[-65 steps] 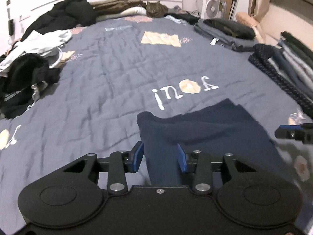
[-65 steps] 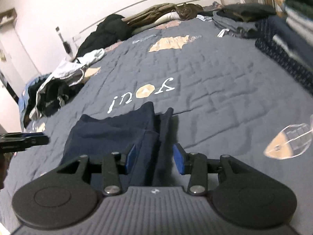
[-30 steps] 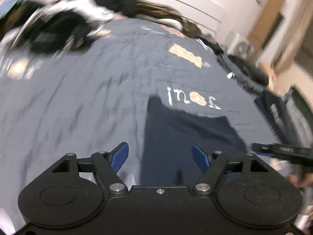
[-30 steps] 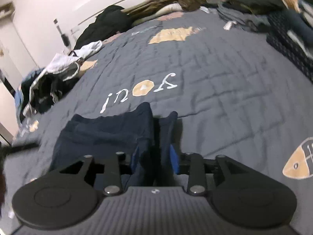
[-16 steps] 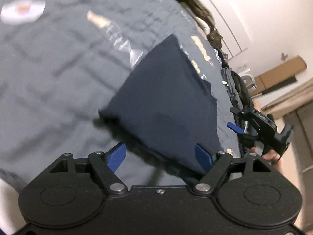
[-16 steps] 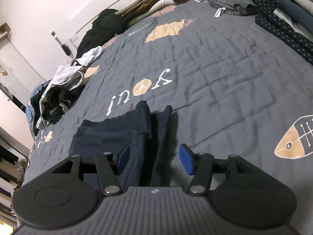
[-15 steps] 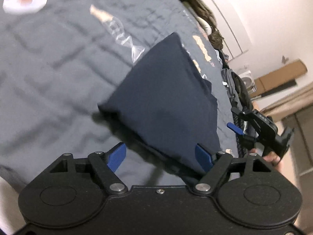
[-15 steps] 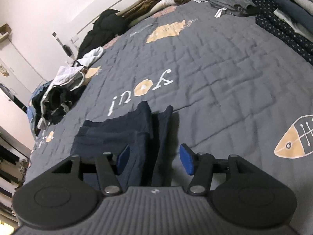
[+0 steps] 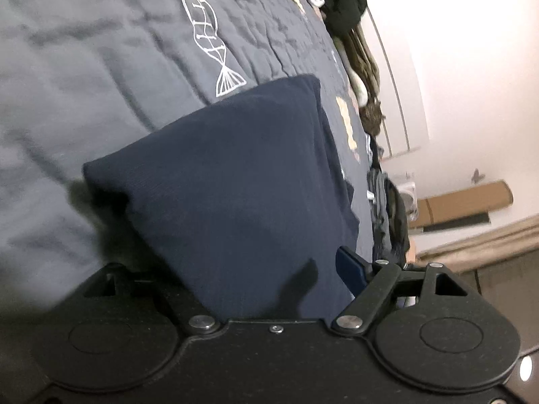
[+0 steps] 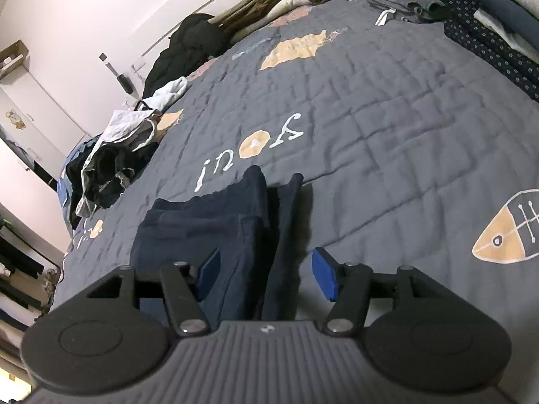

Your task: Fold clothes

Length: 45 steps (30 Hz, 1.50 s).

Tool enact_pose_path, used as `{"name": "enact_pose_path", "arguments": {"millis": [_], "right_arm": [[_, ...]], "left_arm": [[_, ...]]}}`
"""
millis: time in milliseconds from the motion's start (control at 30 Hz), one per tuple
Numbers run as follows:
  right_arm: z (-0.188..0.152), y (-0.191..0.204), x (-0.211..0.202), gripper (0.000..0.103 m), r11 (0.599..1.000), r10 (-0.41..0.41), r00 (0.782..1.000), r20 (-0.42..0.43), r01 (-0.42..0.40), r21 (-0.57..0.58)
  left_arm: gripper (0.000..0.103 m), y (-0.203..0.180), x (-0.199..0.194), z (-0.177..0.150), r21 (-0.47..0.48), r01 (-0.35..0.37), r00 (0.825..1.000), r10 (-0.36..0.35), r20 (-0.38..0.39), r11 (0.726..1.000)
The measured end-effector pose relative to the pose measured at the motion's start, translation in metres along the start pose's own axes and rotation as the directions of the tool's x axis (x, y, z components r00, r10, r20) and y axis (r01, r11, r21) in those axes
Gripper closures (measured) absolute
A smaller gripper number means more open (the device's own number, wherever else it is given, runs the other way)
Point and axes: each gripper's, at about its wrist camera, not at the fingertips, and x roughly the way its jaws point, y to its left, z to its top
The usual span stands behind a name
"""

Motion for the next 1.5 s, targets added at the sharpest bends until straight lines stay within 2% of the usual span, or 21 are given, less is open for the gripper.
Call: {"name": "enact_pose_path", "arguments": {"millis": [67, 167, 333, 500, 600, 667, 800, 867, 900, 933, 967, 1000, 1033, 1133, 1233, 1300, 1400, 1500], "right_arm": [[-0.001, -0.002, 0.004, 0.043, 1.0, -0.004, 1.0, -0.012, 0.004, 0.001], [-0.005, -0.007, 0.013, 0.042, 1.0, -0.022, 0.999, -0.035, 0.023, 0.004], [-0.009, -0.02, 0.03, 0.041, 0.997, -0.009, 0.996, -0.084, 0.015, 0.073], [-0.01, -0.037, 0.043, 0.028, 0.979, 0.071, 0.993, -0.093, -0.052, 0.195], [-0.01, -0.034, 0.05, 0.017, 0.98, 0.08, 0.994, -0.078, -0.064, 0.189], [-0.011, -0.028, 0.057, 0.0, 0.984, 0.082, 0.994, -0.072, -0.069, 0.166], [-0.012, -0.006, 0.074, 0.0, 0.998, 0.044, 0.998, -0.052, -0.041, 0.058], [-0.009, -0.002, 0.081, 0.0, 0.996, 0.06, 0.997, -0.042, -0.057, 0.065], [-0.008, -0.002, 0.084, 0.002, 0.993, 0.083, 0.996, -0.038, -0.08, 0.084], [-0.006, -0.001, 0.087, 0.014, 0.989, 0.117, 0.992, -0.039, -0.113, 0.099], [-0.005, 0.002, 0.09, 0.038, 0.984, 0.149, 0.987, -0.055, -0.143, 0.109], [-0.005, 0.005, 0.094, 0.052, 0.982, 0.154, 0.985, -0.076, -0.144, 0.121], [-0.005, 0.007, 0.097, 0.079, 0.981, 0.152, 0.984, -0.089, -0.139, 0.137], [-0.007, 0.011, 0.096, 0.081, 0.971, 0.173, 0.982, -0.082, -0.156, 0.179], [-0.006, 0.027, 0.068, 0.082, 0.96, 0.202, 0.979, 0.015, -0.201, 0.193], [-0.005, 0.038, 0.047, 0.083, 0.952, 0.222, 0.971, 0.088, -0.235, 0.197], [-0.01, 0.058, 0.01, 0.083, 0.953, 0.219, 0.951, 0.216, -0.256, 0.16], [-0.032, 0.074, -0.031, 0.082, 0.96, 0.206, 0.915, 0.348, -0.258, 0.111]], "left_arm": [[0.076, -0.007, 0.002, 0.003, 0.032, -0.005, 1.0, 0.004, 0.005, 0.999], [0.086, -0.012, 0.0, 0.005, 0.07, 0.006, 1.0, -0.006, 0.001, 0.998], [0.087, -0.012, -0.006, 0.009, 0.092, 0.031, 0.999, -0.029, -0.019, 0.995], [0.087, -0.007, -0.009, 0.012, 0.085, 0.043, 0.998, -0.04, -0.042, 0.995], [0.087, -0.002, -0.014, 0.015, 0.085, 0.052, 0.997, -0.047, -0.056, 0.995], [0.087, 0.0, -0.016, 0.016, 0.092, 0.056, 0.997, -0.051, -0.063, 0.994], [0.087, 0.0, -0.017, 0.017, 0.098, 0.059, 0.996, -0.052, -0.073, 0.993], [0.087, 0.0, -0.015, 0.018, 0.103, 0.058, 0.996, -0.05, -0.077, 0.993], [0.087, -0.001, -0.015, 0.019, 0.107, 0.056, 0.996, -0.047, -0.08, 0.993], [0.087, -0.001, -0.015, 0.019, 0.112, 0.052, 0.996, -0.043, -0.081, 0.992], [0.088, -0.002, -0.015, 0.021, 0.122, 0.045, 0.996, -0.035, -0.083, 0.992], [0.088, -0.003, -0.014, 0.022, 0.134, 0.037, 0.996, -0.026, -0.089, 0.99], [0.089, -0.005, -0.014, 0.025, 0.15, 0.031, 0.995, -0.016, -0.094, 0.988], [0.091, -0.017, -0.017, 0.038, 0.216, 0.017, 0.994, 0.007, -0.109, 0.976], [0.092, -0.039, -0.023, 0.066, 0.291, 0.029, 0.994, 0.002, -0.106, 0.956], [0.092, -0.062, -0.027, 0.092, 0.369, 0.031, 0.995, 0.006, -0.099, 0.929], [0.092, -0.108, -0.03, 0.129, 0.506, 0.05, 0.994, 0.007, -0.111, 0.861], [0.092, -0.146, -0.023, 0.153, 0.627, 0.044, 0.988, 0.06, -0.144, 0.777]]}}
